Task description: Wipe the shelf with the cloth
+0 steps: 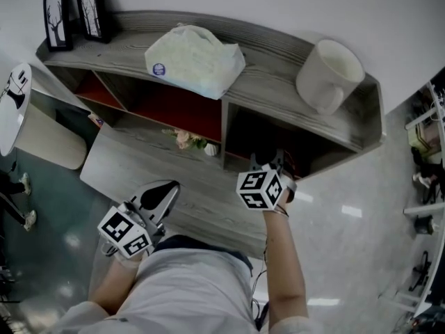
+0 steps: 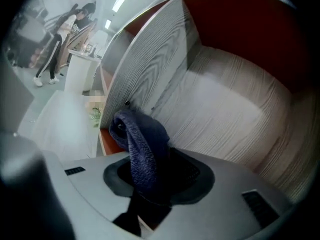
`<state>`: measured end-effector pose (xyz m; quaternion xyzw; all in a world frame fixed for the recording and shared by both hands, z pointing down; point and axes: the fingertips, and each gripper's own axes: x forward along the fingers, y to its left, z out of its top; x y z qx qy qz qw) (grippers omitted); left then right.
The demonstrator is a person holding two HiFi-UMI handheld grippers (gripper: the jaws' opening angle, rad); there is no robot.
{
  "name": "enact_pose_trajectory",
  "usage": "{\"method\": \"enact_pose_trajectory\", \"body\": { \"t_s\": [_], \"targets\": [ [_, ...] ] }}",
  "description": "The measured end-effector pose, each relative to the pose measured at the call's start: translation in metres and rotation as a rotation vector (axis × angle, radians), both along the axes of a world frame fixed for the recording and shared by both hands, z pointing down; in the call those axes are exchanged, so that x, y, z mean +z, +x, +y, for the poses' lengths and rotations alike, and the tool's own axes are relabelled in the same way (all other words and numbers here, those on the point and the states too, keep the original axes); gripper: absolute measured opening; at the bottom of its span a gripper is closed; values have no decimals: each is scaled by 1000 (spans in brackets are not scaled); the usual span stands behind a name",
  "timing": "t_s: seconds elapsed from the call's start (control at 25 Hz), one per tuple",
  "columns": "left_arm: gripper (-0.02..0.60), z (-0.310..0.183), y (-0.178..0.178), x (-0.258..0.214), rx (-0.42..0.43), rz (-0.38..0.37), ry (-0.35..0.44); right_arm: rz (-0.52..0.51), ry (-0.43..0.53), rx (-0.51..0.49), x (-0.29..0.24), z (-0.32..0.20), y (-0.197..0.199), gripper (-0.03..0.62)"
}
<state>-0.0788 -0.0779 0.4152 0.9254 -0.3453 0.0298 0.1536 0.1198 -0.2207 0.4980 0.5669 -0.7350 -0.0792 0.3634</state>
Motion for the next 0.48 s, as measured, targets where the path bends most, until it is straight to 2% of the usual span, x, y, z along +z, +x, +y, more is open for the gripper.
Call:
{"method": "enact_pose_trajectory", "body": {
  "t_s": [0.24,0.48],
  "targets": [
    [15,-1,-3,9,15,6,-17,-137,-128,12,6,11,6,241],
    [15,-7,-5,13,42,18,-22,-231,-223,-14,3,37,-2,259]
  ]
}}
